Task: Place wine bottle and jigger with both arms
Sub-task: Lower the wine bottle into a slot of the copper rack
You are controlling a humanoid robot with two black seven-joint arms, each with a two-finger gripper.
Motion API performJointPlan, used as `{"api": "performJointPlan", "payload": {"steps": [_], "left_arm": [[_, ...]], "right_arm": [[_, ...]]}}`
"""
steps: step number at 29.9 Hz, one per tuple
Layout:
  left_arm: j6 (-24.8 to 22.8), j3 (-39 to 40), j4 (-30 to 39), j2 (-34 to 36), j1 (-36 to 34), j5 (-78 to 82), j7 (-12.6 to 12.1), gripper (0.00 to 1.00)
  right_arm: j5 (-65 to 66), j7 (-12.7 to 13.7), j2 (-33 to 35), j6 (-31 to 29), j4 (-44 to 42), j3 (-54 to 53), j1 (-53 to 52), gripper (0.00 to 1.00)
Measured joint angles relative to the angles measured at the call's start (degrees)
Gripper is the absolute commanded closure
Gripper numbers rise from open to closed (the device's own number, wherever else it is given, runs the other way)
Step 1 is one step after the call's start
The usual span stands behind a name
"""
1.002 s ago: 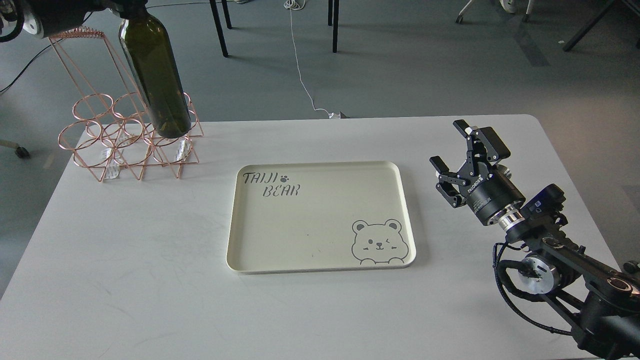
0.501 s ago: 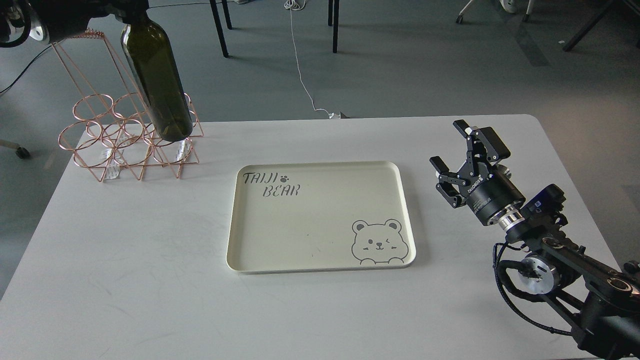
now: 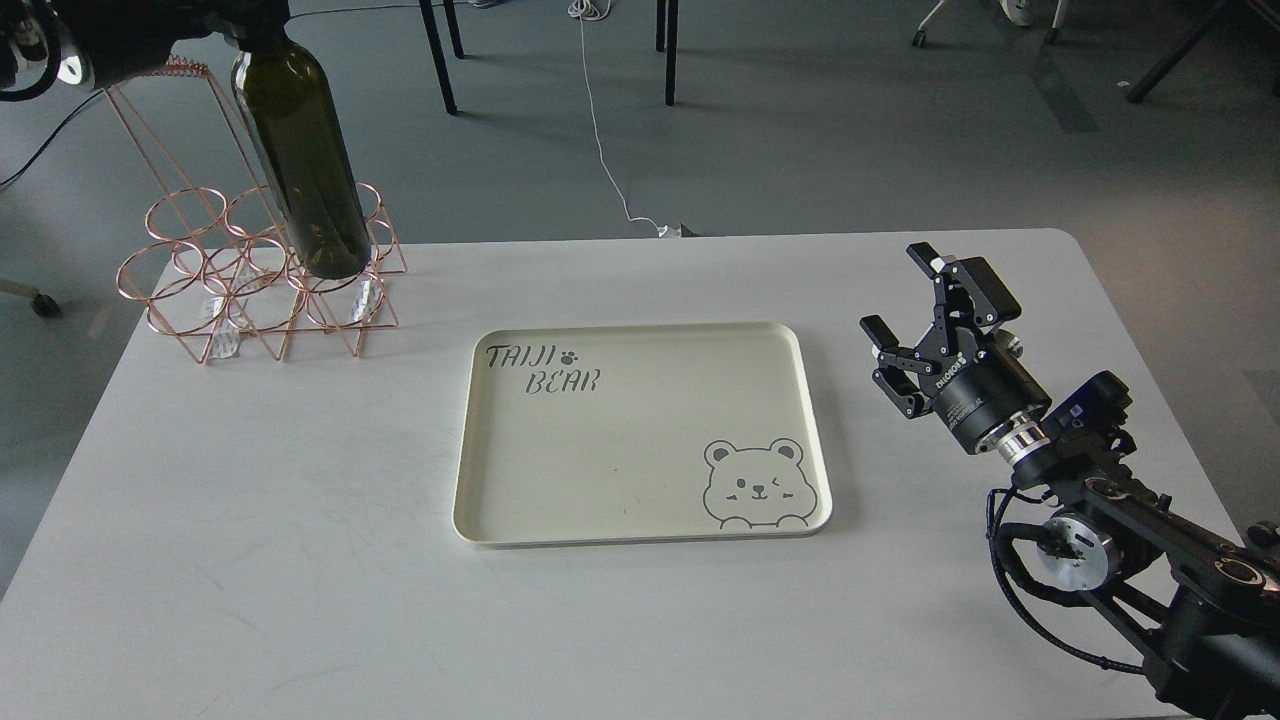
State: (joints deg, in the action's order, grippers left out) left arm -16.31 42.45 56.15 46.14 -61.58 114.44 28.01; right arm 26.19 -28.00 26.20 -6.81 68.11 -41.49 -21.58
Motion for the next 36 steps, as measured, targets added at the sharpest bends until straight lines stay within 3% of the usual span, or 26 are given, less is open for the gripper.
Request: {"api": "performJointPlan", "payload": {"steps": [36], "left_arm": [[3.9, 0.0, -8.0, -3.4, 3.6, 0.2, 0.0, 0.82]], "right_arm": [[0.0, 0.0, 0.2, 0.9, 0.3, 0.0, 1.3, 0.01]]}}
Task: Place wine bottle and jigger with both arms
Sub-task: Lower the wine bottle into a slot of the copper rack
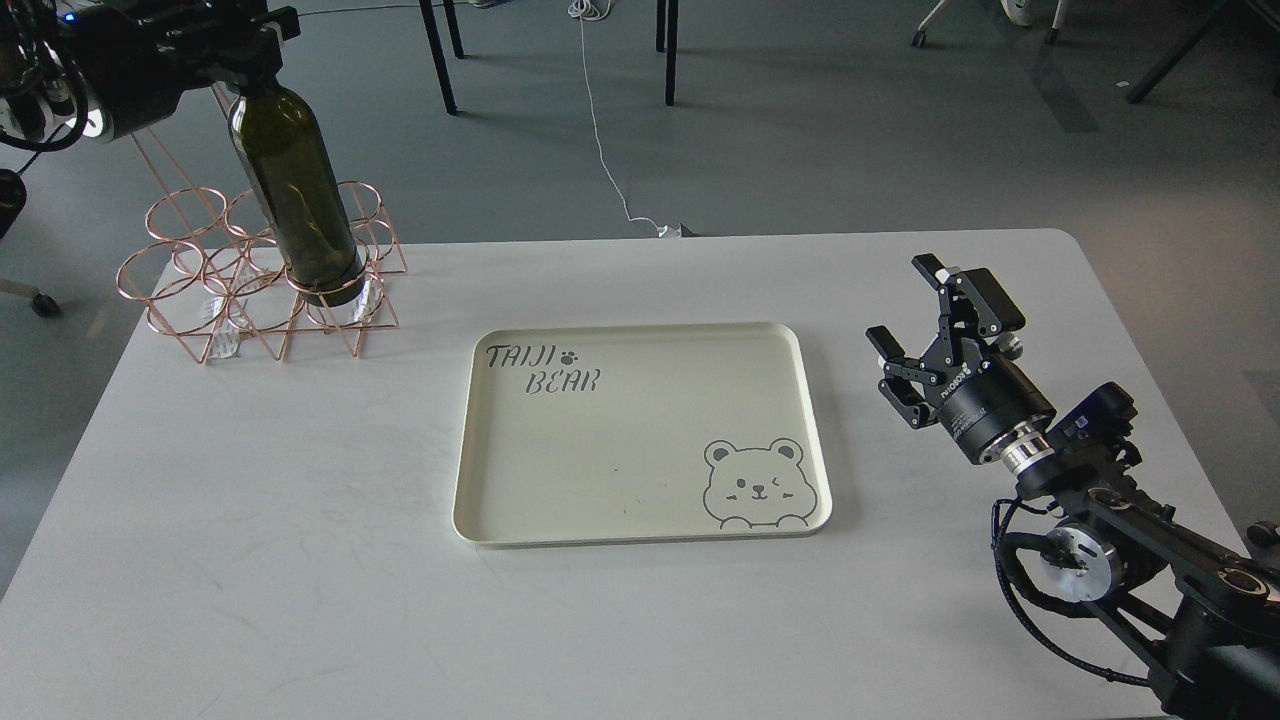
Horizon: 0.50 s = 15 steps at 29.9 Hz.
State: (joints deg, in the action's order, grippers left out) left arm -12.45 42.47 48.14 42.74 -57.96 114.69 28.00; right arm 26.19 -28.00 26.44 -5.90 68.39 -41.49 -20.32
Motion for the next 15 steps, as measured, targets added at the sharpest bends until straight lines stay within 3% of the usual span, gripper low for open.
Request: {"api": "performJointPlan", "payload": {"steps": [15], "left_arm": [[1.3, 0.2, -3.1, -2.0, 1.9, -0.2, 0.0, 0.79]], "right_arm": [[0.0, 0.0, -0.2, 0.3, 0.0, 0.0, 0.0, 0.01]]}}
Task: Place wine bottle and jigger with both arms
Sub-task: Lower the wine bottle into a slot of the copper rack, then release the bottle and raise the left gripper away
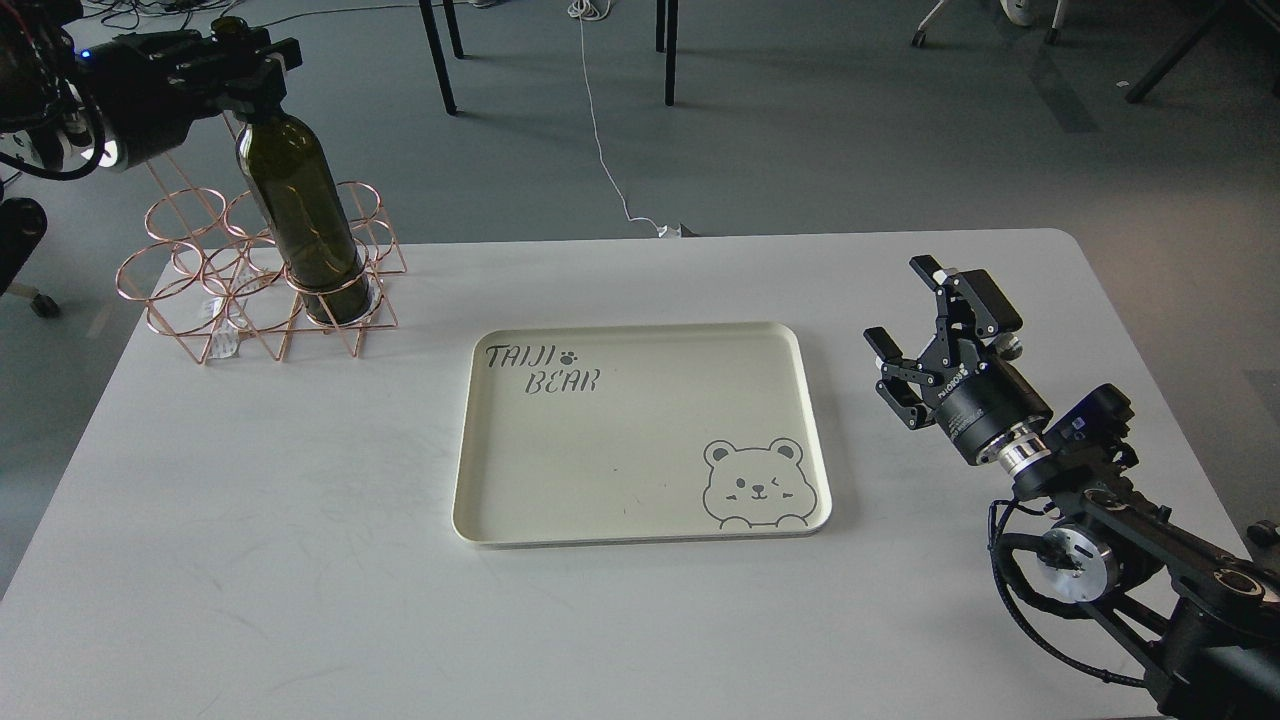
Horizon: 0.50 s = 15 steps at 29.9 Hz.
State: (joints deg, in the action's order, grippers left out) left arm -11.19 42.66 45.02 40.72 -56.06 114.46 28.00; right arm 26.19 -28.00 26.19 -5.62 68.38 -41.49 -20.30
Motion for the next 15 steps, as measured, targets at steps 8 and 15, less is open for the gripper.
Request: {"api": "performJointPlan", "payload": {"steps": [8, 15], "left_arm": [[1.3, 0.0, -2.7, -2.0, 0.7, 0.0, 0.0, 0.77], [1.5, 0.0, -2.9, -2.4, 2.3, -0.2, 0.0, 0.67]], "right_arm": [[0.0, 0.0, 0.1, 0.0, 0.0, 0.0, 0.0, 0.01], [0.1, 0.0, 0.1, 0.0, 0.0, 0.0, 0.1, 0.01]]}}
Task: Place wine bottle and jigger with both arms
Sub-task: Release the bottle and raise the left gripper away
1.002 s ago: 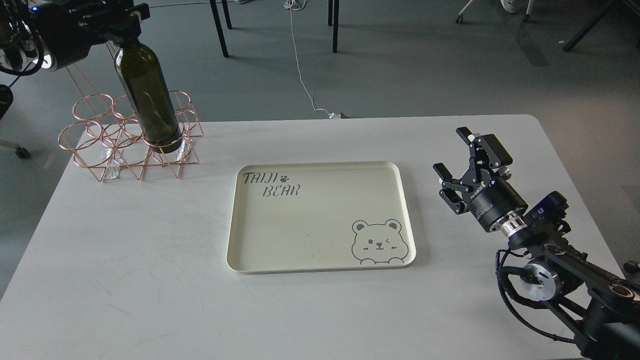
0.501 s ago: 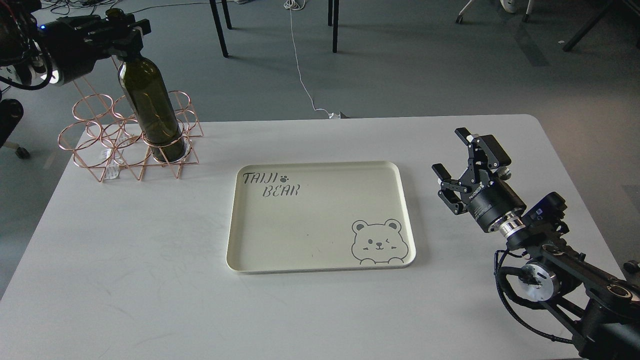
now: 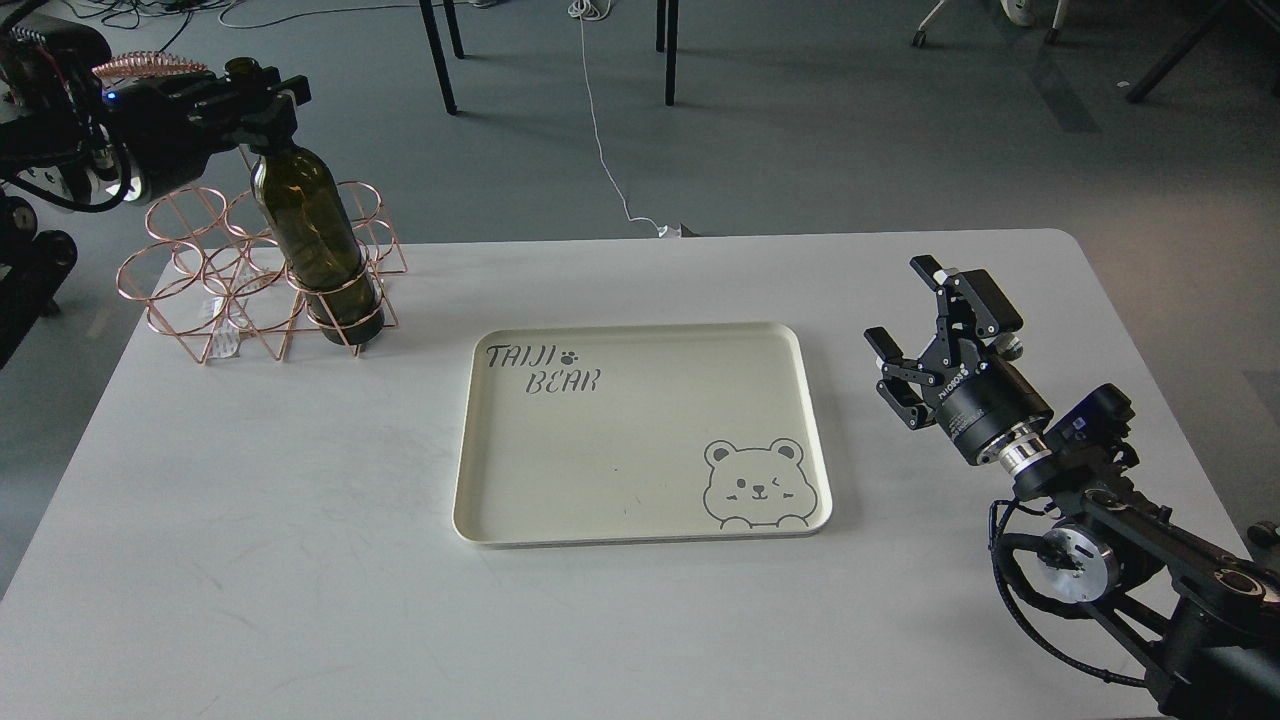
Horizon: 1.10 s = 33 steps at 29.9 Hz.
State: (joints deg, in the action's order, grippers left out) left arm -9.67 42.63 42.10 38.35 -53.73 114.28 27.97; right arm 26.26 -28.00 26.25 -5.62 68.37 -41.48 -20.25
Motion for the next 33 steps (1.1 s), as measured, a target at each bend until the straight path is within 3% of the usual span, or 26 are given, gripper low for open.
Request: {"api": "performJointPlan", "payload": {"steps": [6, 10, 18, 27, 33], "left_arm": [[0.1, 0.0, 0.0, -0.1, 0.4, -0.2, 0.0, 0.61], [0.1, -0.1, 0.1, -0.1, 0.5, -0.2, 0.0, 0.26], [0.0, 0.2, 0.7, -0.1, 0.4, -0.9, 0.0, 0.04], [-0.7, 1.0, 6.5, 4.1, -3.3, -8.8, 0.0, 0.02], [-2.4, 1.0, 14.4, 8.9, -7.1, -27.0, 0.0, 0.02]], "right_arm": [[0.0, 0.0, -0.1, 0.0, 0.0, 0.0, 0.0, 0.01], [0.0, 0.0, -0.1, 0.0, 0.0, 0.0, 0.0, 0.01], [0.0, 0.0, -0.1, 0.0, 0.0, 0.0, 0.0, 0.01], [0.0, 0.0, 0.0, 0.0, 0.0, -0.2, 0.1, 0.01], [-0.3, 0.0, -0.7, 0.0, 0.0, -1.2, 0.3, 0.01]]}}
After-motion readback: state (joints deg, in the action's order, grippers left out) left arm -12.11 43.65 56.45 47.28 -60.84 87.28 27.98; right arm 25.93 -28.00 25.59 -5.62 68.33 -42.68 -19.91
